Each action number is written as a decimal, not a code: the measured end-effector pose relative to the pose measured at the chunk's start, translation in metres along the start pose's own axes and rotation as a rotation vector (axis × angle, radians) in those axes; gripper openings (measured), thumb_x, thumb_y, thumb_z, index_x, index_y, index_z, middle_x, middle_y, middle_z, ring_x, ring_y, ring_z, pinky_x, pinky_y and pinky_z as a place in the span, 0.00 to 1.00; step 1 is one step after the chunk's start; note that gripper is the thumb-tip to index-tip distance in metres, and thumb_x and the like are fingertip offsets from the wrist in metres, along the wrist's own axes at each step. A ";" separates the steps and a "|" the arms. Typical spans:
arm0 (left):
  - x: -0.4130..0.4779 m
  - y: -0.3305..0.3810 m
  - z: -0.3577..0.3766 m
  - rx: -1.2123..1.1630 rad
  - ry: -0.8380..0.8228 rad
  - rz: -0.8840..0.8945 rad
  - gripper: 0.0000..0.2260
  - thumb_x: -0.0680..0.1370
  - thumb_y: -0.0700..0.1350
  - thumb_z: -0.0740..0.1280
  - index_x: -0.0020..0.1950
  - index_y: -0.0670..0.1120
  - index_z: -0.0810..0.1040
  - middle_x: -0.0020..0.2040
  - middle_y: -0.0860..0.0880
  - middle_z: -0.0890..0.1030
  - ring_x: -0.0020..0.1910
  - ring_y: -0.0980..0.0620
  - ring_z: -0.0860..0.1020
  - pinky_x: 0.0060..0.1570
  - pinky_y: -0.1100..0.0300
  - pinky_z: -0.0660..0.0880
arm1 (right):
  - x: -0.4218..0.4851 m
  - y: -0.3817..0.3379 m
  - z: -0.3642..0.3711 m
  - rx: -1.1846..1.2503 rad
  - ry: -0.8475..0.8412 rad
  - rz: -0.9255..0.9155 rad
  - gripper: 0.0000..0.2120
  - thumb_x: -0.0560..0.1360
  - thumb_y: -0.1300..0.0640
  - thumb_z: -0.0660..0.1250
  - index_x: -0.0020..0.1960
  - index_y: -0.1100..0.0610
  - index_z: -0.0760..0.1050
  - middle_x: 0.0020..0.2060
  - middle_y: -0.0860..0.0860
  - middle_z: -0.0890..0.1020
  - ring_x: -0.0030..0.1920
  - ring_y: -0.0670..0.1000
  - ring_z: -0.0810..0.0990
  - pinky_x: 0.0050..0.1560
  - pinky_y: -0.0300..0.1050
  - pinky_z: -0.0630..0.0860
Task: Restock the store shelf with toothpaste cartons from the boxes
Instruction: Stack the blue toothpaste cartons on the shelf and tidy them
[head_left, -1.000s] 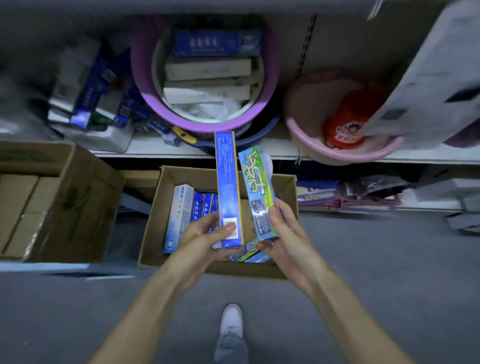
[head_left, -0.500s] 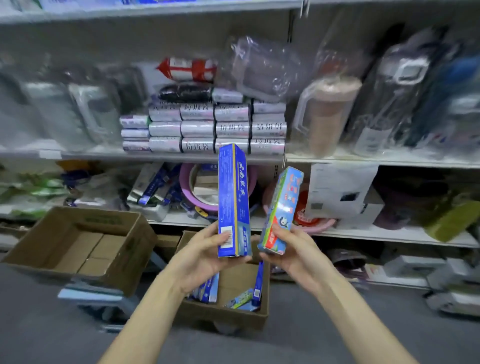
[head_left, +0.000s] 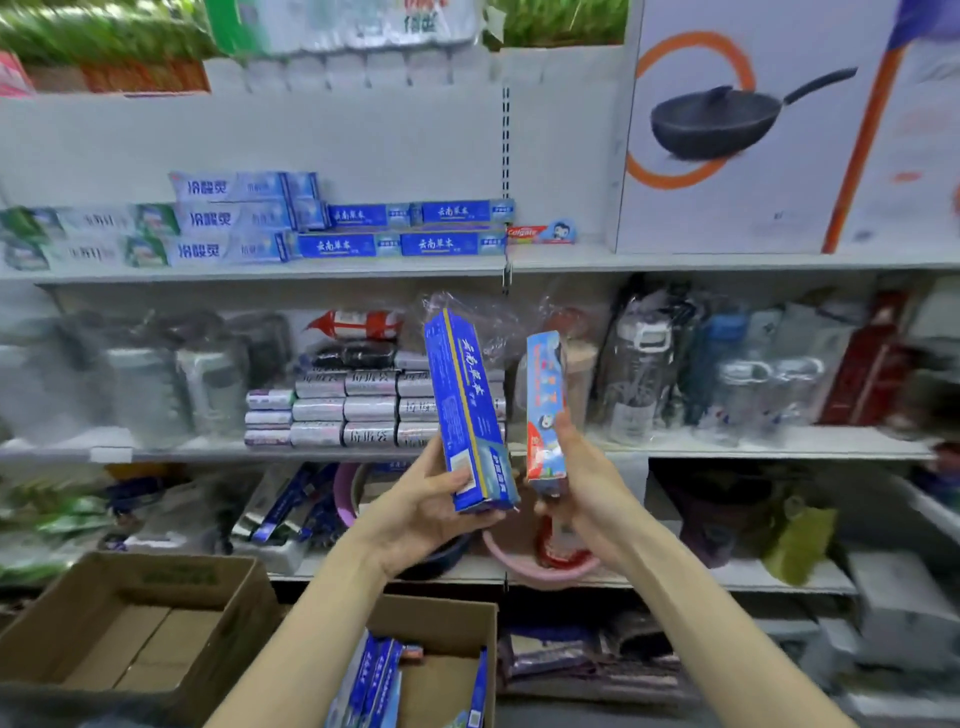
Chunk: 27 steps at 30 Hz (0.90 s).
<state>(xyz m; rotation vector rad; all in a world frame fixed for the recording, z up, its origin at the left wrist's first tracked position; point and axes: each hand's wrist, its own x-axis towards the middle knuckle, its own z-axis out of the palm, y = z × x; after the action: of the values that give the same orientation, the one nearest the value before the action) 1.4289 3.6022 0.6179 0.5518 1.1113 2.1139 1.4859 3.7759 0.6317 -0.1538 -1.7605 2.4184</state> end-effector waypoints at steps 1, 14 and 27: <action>0.005 0.004 0.007 0.009 -0.005 0.003 0.39 0.53 0.40 0.84 0.62 0.50 0.77 0.57 0.41 0.82 0.48 0.40 0.83 0.42 0.46 0.81 | 0.001 -0.008 -0.001 -0.008 0.008 -0.040 0.16 0.78 0.41 0.54 0.51 0.52 0.72 0.30 0.46 0.82 0.27 0.44 0.78 0.26 0.37 0.69; 0.076 0.071 0.035 0.309 0.103 0.026 0.22 0.68 0.50 0.77 0.59 0.47 0.75 0.48 0.45 0.85 0.41 0.47 0.84 0.41 0.50 0.82 | 0.055 -0.068 0.018 -0.021 0.035 -0.122 0.17 0.77 0.52 0.64 0.63 0.60 0.71 0.47 0.55 0.85 0.38 0.49 0.84 0.31 0.42 0.78; 0.192 0.161 -0.027 0.258 0.233 0.160 0.09 0.77 0.37 0.66 0.56 0.45 0.75 0.42 0.46 0.83 0.37 0.49 0.81 0.35 0.52 0.81 | 0.169 -0.131 0.038 0.082 0.126 -0.186 0.17 0.76 0.54 0.65 0.60 0.65 0.73 0.48 0.58 0.84 0.45 0.54 0.83 0.44 0.47 0.80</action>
<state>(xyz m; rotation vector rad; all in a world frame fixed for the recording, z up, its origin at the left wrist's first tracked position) 1.2215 3.6616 0.7485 0.5373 1.5311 2.2290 1.3203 3.8100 0.7690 -0.1242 -1.5461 2.2905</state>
